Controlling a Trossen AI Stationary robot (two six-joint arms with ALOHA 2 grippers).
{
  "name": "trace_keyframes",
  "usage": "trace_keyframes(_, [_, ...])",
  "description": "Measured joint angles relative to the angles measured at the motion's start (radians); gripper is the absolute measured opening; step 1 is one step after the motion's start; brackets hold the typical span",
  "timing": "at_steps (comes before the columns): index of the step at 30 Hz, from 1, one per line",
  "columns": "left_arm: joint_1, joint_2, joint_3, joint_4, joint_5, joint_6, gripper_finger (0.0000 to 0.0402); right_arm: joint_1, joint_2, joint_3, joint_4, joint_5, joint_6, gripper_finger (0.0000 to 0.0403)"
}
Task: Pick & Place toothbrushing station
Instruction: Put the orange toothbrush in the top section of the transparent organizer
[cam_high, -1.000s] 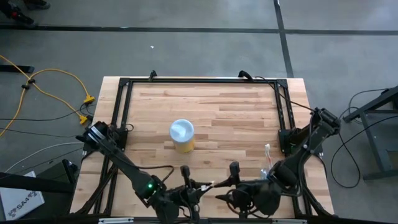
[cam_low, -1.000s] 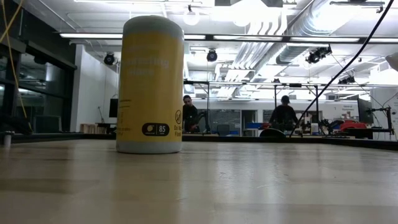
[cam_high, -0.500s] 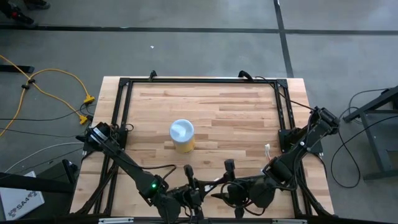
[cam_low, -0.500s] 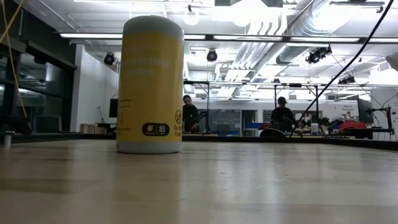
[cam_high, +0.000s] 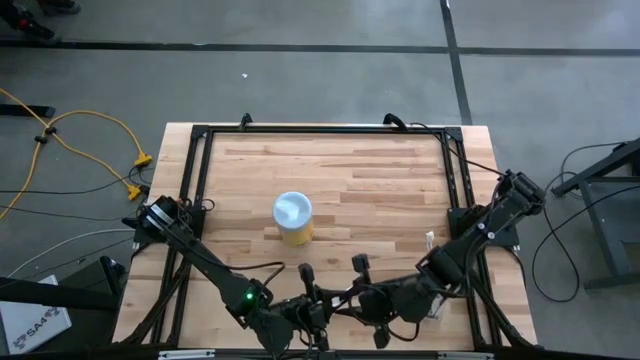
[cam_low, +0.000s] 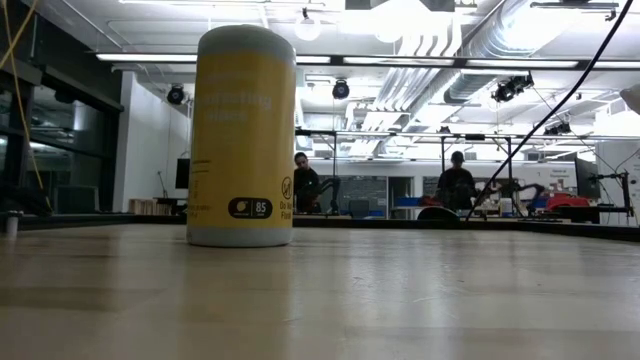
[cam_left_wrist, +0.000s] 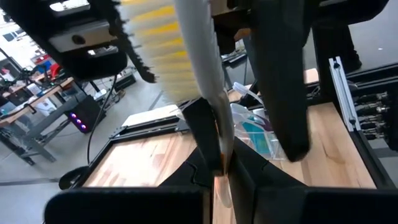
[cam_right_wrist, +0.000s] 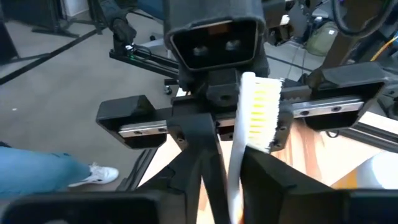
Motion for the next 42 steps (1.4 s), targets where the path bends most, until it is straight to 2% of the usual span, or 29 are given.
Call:
trace_keyframes(10, [-0.005, 0.000, 0.000, 0.000, 0.003, 0.041, 0.0014, -0.011, 0.000, 0.000, -0.009, -0.027, -0.001, 0.0016])
trace_keyframes(14, [-0.006, 0.000, 0.000, -0.002, 0.003, 0.042, 0.0014, -0.011, 0.000, 0.000, -0.025, -0.032, 0.011, 0.0012])
trace_keyframes(17, [-0.007, 0.000, 0.000, -0.006, 0.008, 0.041, 0.0020, -0.022, 0.000, 0.001, -0.026, -0.081, 0.030, 0.0009])
trace_keyframes(21, [-0.007, 0.000, 0.000, -0.009, 0.036, 0.040, 0.0043, -0.032, 0.000, 0.001, -0.034, -0.134, 0.060, 0.0008])
trace_keyframes(26, [-0.012, 0.000, 0.000, -0.028, 0.022, 0.037, 0.0076, -0.030, 0.000, 0.001, -0.075, -0.135, 0.088, 0.0008])
trace_keyframes(30, [-0.024, 0.000, 0.000, -0.053, -0.042, 0.030, 0.0101, -0.027, 0.000, 0.001, -0.123, -0.090, 0.130, 0.0007])
trace_keyframes(34, [-0.034, 0.000, 0.000, -0.121, -0.083, -0.050, 0.0121, -0.012, -0.003, -0.001, -0.184, -0.008, 0.144, 0.0007])
trace_keyframes(37, [-0.035, -0.002, 0.000, -0.205, -0.119, -0.141, 0.0123, -0.004, -0.016, -0.002, -0.207, 0.047, 0.156, 0.0007])
trace_keyframes(42, [-0.033, -0.002, 0.000, -0.333, -0.117, -0.287, 0.0123, 0.004, -0.068, -0.007, -0.295, 0.174, 0.241, 0.0007])
